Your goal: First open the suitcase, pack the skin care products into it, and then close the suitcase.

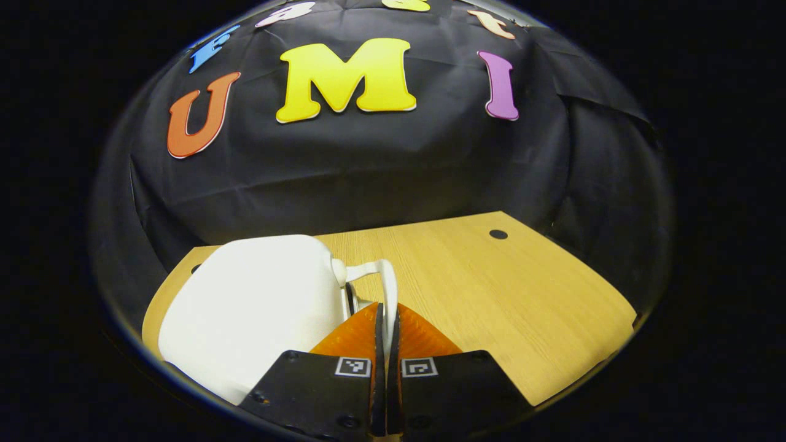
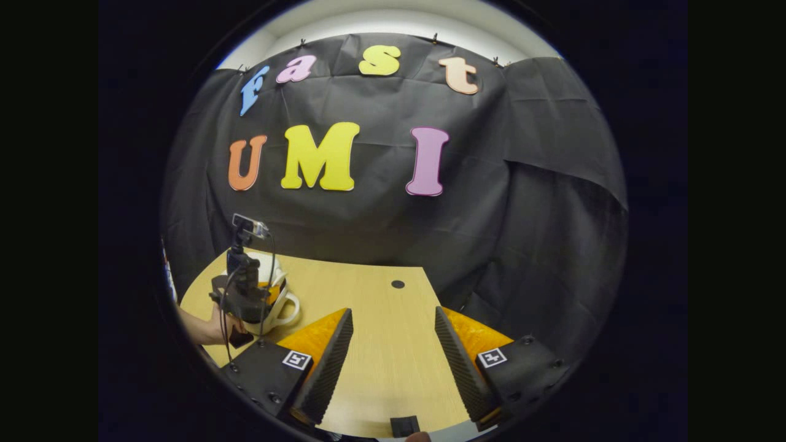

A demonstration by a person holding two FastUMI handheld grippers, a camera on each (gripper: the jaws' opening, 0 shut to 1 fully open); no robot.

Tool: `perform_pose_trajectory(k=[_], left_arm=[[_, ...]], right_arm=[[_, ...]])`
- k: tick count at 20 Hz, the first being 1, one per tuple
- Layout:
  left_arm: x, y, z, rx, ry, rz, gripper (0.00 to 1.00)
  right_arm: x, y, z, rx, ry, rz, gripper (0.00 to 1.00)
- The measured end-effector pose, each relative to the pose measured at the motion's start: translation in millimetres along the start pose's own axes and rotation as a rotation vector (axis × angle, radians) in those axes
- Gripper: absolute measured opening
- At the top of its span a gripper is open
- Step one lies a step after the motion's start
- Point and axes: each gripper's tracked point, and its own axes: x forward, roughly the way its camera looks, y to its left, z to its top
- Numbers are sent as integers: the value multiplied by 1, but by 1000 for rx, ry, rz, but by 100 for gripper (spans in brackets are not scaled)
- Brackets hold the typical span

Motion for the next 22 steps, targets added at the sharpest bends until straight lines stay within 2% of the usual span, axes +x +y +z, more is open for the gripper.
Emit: perform_pose_trajectory(k=[5, 7, 10, 11, 12, 13, 14, 17, 18, 22], left_arm=[[11, -2, -7, 17, 19, 43, 10], [13, -9, -11, 8, 43, 43, 22], [10, -25, -16, -59, 82, 15, 53], [7, -30, -12, -90, 77, -7, 50], [3, -34, -7, -117, 71, -22, 74], [-4, -33, 1, -139, 60, -26, 77], [-13, -29, 15, -156, 38, -23, 91], [-47, -1, 72, -212, -86, 25, 93], [-60, 14, 94, -221, -140, 54, 97], [-117, 58, 177, -189, -316, 111, 98]], right_arm=[[14, -3, 1, -4, 7, 22, 80], [19, -4, 0, 6, 8, 29, 80], [26, 2, 0, 27, 10, 47, 78], [27, 5, 3, 30, 4, 57, 79], [30, 10, 6, 28, -5, 71, 80], [35, 15, 10, 21, -13, 86, 80], [39, 19, 15, 21, -24, 98, 80], [56, 40, 36, 44, -73, 143, 80], [62, 50, 43, 45, -87, 159, 80], [81, 91, 77, 54, -148, 235, 80]])
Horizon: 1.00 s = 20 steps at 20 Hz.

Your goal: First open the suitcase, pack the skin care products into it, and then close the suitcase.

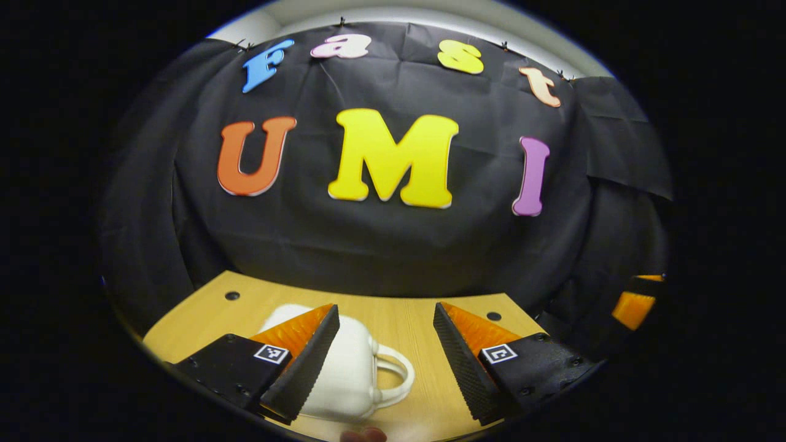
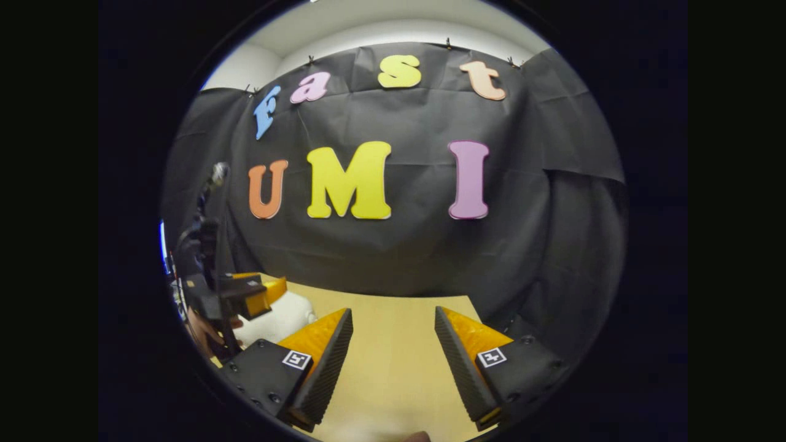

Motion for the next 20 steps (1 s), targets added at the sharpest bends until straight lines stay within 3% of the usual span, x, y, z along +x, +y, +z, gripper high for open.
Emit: perform_pose_trajectory(k=[2, 7, 12, 20], left_arm=[[-16, 12, 44, 11, -82, 14, 98], [-49, 35, 110, -18, -191, 49, 98], [-64, 61, 114, -6, -178, 100, 97], [-69, 71, 96, -30, -135, 102, 98]], right_arm=[[11, 16, 26, 0, -51, 16, 80], [20, 45, 100, 16, -203, -35, 79], [17, 74, 121, -5, -260, -50, 79], [19, 101, 113, -9, -253, -24, 79]])
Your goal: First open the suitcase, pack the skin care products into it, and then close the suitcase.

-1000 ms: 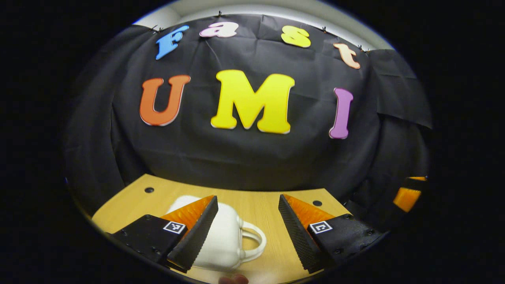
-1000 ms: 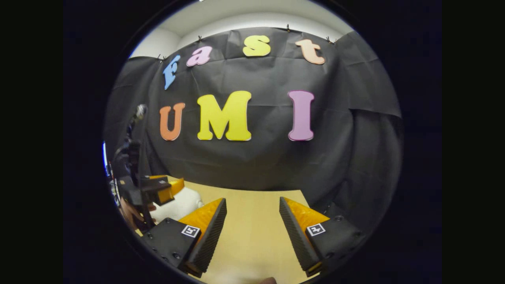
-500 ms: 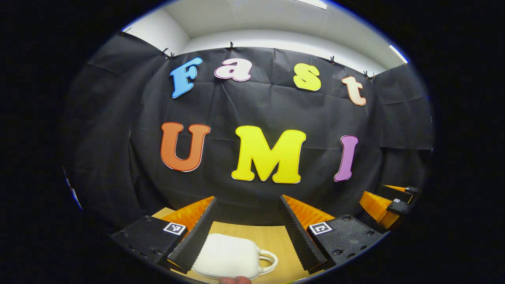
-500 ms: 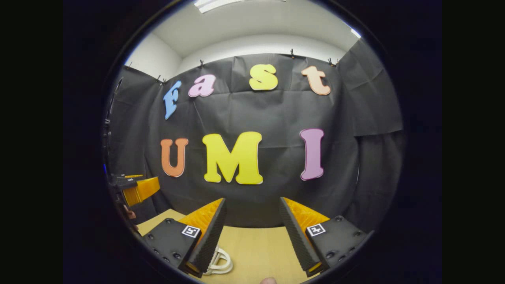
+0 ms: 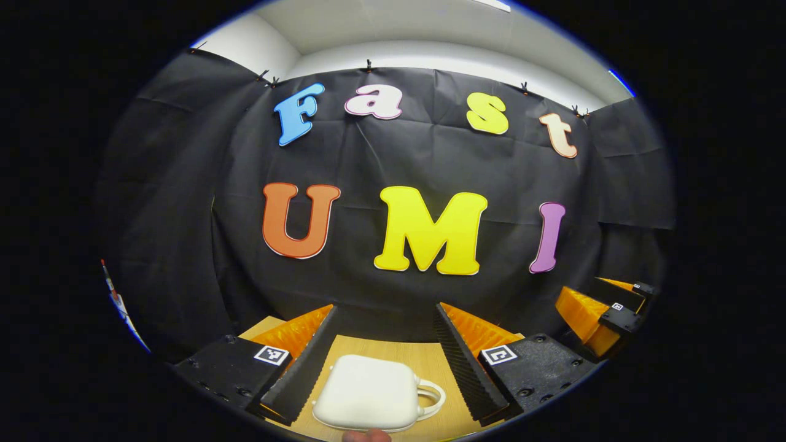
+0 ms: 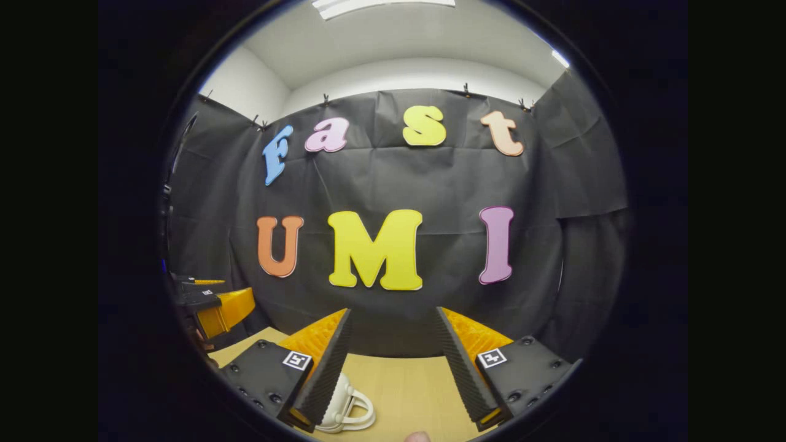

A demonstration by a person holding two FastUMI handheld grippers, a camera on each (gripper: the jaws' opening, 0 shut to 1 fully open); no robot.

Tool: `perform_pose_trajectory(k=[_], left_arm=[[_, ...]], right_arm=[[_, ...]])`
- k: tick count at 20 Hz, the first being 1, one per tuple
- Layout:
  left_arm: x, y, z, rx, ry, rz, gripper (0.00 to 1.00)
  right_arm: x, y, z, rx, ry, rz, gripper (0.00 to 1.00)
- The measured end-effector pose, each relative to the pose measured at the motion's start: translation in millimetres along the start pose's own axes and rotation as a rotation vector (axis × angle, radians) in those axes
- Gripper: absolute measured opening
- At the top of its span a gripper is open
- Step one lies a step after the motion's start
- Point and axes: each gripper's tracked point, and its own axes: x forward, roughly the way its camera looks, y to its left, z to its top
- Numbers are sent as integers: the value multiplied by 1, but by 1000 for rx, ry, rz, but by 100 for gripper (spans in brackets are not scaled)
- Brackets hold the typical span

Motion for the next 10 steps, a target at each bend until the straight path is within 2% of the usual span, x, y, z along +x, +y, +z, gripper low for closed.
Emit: perform_pose_trajectory(k=[10], left_arm=[[1, 18, -3, -4, 7, 42, 98]], right_arm=[[11, 18, -7, 8, 18, 46, 79]])
